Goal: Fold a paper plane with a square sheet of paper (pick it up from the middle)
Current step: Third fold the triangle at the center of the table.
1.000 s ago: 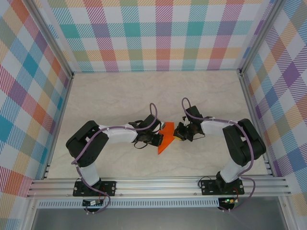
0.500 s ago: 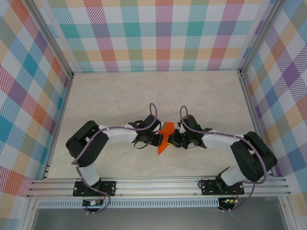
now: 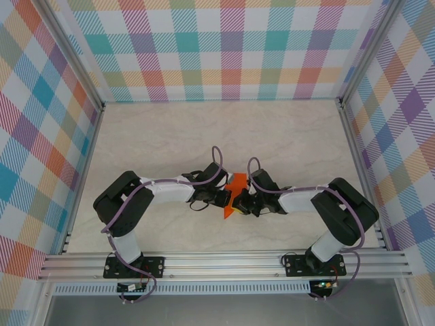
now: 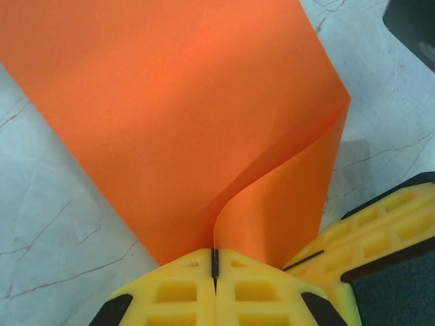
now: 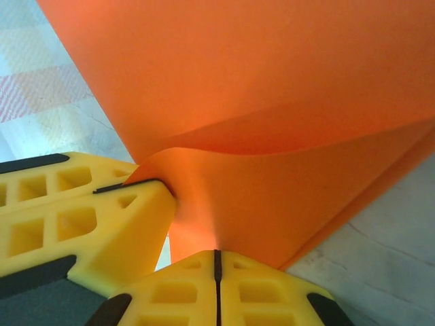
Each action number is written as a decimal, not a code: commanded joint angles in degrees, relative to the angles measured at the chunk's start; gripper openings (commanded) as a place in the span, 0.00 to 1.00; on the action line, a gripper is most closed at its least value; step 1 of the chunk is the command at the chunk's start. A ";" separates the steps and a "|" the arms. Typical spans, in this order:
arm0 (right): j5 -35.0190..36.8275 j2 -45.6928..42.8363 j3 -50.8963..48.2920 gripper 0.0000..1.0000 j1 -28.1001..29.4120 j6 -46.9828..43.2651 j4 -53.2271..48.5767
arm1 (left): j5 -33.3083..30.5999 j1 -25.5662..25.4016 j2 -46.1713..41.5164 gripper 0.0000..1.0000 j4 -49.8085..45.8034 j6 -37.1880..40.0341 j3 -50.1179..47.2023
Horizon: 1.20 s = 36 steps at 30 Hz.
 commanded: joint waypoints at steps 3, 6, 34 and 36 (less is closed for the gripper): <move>1.21 -0.42 -0.87 0.07 0.42 -0.85 0.55 | 0.81 0.42 2.66 0.00 -3.66 1.07 -2.30; 1.33 -3.55 -1.41 0.08 0.52 -1.26 -0.16 | 0.96 0.42 2.73 0.00 -3.64 1.22 -2.16; 3.50 -5.33 -4.90 0.09 5.82 0.42 7.19 | 1.19 0.41 3.32 0.00 -4.40 1.79 -1.85; 3.72 -4.87 -5.11 0.09 6.61 0.99 7.81 | 1.17 0.40 3.34 0.00 -4.49 1.82 -1.86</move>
